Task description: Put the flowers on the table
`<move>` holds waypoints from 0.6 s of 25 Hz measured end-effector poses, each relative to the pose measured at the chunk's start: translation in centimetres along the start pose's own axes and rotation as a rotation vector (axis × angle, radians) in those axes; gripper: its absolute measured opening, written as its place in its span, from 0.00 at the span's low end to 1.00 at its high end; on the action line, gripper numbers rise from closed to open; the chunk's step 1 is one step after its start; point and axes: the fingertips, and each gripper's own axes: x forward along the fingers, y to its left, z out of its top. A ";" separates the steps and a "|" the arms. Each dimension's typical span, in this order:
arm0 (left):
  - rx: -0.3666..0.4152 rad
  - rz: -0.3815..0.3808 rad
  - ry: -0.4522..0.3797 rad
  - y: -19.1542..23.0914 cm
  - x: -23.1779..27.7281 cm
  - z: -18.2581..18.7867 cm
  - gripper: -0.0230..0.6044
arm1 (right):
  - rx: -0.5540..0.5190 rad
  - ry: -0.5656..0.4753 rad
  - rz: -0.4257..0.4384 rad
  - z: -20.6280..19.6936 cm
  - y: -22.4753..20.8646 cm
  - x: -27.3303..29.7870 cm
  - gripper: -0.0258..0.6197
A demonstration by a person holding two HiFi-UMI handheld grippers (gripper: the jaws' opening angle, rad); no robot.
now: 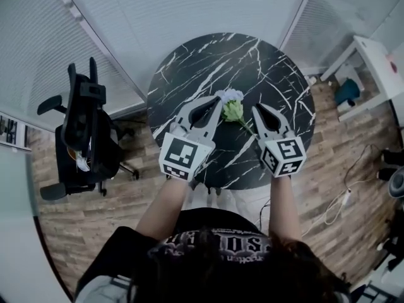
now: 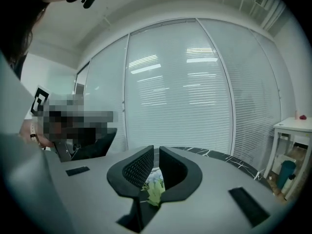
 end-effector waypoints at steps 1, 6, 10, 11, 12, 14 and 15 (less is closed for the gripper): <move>0.002 -0.001 -0.004 -0.4 -0.2 0.2 0.03 | -0.006 -0.010 -0.004 0.4 0.1 -0.4 0.12; 0.005 0.001 -0.012 -2.2 -1.1 0.5 0.03 | -0.013 -0.092 -0.041 2.6 0.6 -2.9 0.10; 0.010 0.008 -0.019 -3.3 -2.0 0.9 0.03 | -0.014 -0.145 -0.054 4.3 1.1 -5.0 0.10; 0.011 0.012 -0.022 -3.5 -2.3 1.0 0.03 | -0.013 -0.154 -0.058 4.7 1.2 -5.5 0.10; 0.012 0.016 -0.024 -3.7 -2.6 1.1 0.03 | -0.015 -0.163 -0.063 5.1 1.3 -5.9 0.10; 0.011 0.024 -0.027 -4.1 -3.0 1.2 0.03 | -0.026 -0.181 -0.072 5.8 1.5 -6.9 0.09; 0.007 0.027 -0.027 -4.3 -3.3 1.3 0.03 | -0.034 -0.189 -0.076 6.1 1.6 -7.4 0.09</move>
